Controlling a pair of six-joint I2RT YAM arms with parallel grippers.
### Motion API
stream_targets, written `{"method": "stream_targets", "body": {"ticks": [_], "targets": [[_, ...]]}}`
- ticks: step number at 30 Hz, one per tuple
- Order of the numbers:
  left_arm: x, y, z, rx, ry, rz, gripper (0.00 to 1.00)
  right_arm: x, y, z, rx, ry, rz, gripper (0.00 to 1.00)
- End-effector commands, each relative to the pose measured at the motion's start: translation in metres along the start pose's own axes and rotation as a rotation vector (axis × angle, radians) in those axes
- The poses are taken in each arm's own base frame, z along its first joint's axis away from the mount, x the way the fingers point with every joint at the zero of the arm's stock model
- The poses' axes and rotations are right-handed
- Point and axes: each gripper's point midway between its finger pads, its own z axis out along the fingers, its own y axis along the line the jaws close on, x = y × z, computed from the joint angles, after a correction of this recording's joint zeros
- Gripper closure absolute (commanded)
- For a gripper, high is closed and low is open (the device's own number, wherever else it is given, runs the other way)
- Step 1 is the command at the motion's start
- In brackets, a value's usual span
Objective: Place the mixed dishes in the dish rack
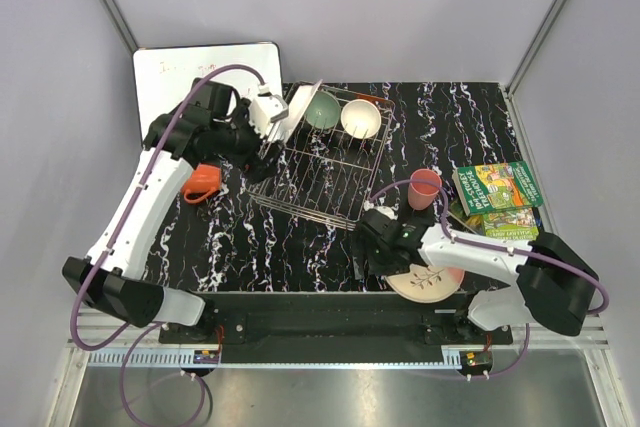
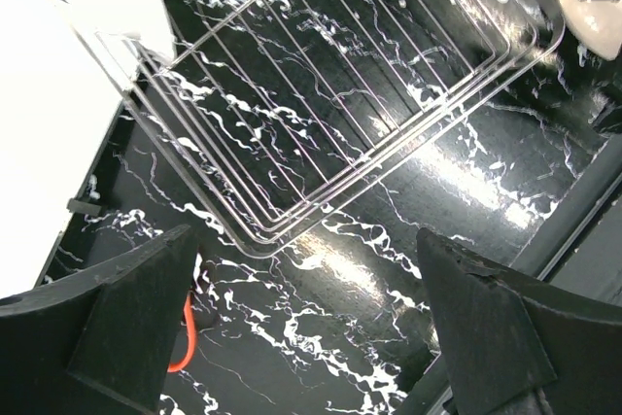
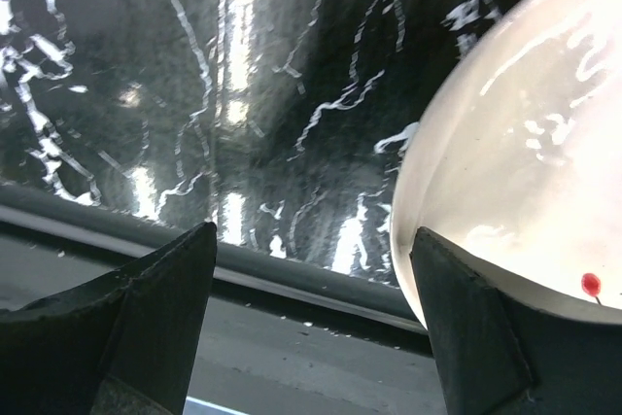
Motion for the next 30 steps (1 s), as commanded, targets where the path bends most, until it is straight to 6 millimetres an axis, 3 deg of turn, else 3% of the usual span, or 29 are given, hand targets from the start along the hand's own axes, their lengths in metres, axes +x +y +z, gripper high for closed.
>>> {"method": "stream_targets", "body": {"ticks": [1, 3, 8, 13, 25, 30], "targets": [[0.019, -0.006, 0.017, 0.007, 0.066, 0.102, 0.01, 0.043, 0.027, 0.004, -0.147, 0.156, 0.073, 0.14], [0.042, -0.009, 0.033, 0.029, 0.146, 0.128, 0.01, 0.043, 0.029, 0.003, -0.152, 0.154, 0.056, 0.14], [0.085, -0.007, 0.047, 0.039, 0.278, 0.182, 0.01, 0.047, 0.039, 0.007, -0.143, 0.17, -0.054, 0.15], [0.089, -0.012, 0.045, 0.049, 0.278, 0.219, 0.01, 0.043, 0.044, 0.007, -0.141, 0.158, -0.112, 0.15], [0.115, -0.017, 0.087, 0.06, 0.378, 0.307, 0.01, 0.046, 0.044, 0.004, -0.145, 0.115, -0.092, 0.16], [0.099, -0.005, 0.107, 0.007, 0.322, 0.292, 0.01, 0.047, 0.043, 0.004, -0.149, 0.106, -0.072, 0.17]]}}
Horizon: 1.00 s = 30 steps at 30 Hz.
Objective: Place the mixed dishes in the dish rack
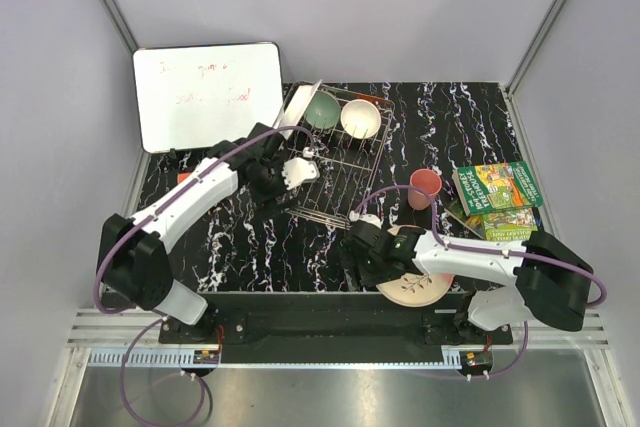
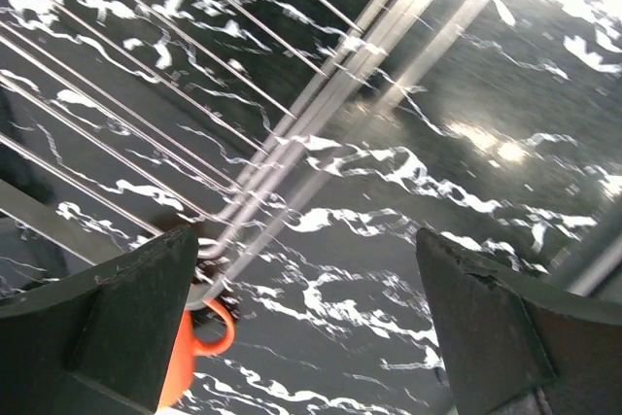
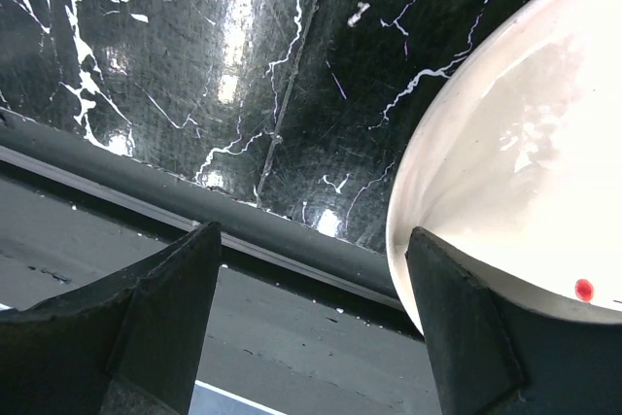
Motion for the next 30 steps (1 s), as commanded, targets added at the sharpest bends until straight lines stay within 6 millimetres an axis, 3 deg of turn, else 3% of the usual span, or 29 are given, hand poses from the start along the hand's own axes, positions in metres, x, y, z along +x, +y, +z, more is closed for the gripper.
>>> {"method": "stream_targets", "body": {"ticks": [1, 8, 18, 27, 30], "targets": [[-0.025, 0.028, 0.011, -0.098, -0.065, -0.003, 0.01, 0.026, 0.017, 0.007, -0.089, 0.084, 0.054, 0.17], [-0.061, 0.045, 0.03, -0.121, -0.107, -0.025, 0.01, 0.025, 0.018, 0.008, -0.094, 0.082, 0.038, 0.18], [-0.111, 0.025, 0.049, -0.077, -0.153, 0.021, 0.01, 0.021, 0.026, 0.014, -0.101, 0.112, -0.055, 0.19], [-0.132, 0.042, 0.037, -0.153, -0.198, -0.006, 0.01, 0.006, 0.043, 0.031, -0.111, 0.147, -0.25, 0.18], [-0.136, 0.047, 0.029, -0.184, -0.209, -0.035, 0.01, -0.009, 0.057, 0.035, -0.127, 0.139, -0.335, 0.18]]}}
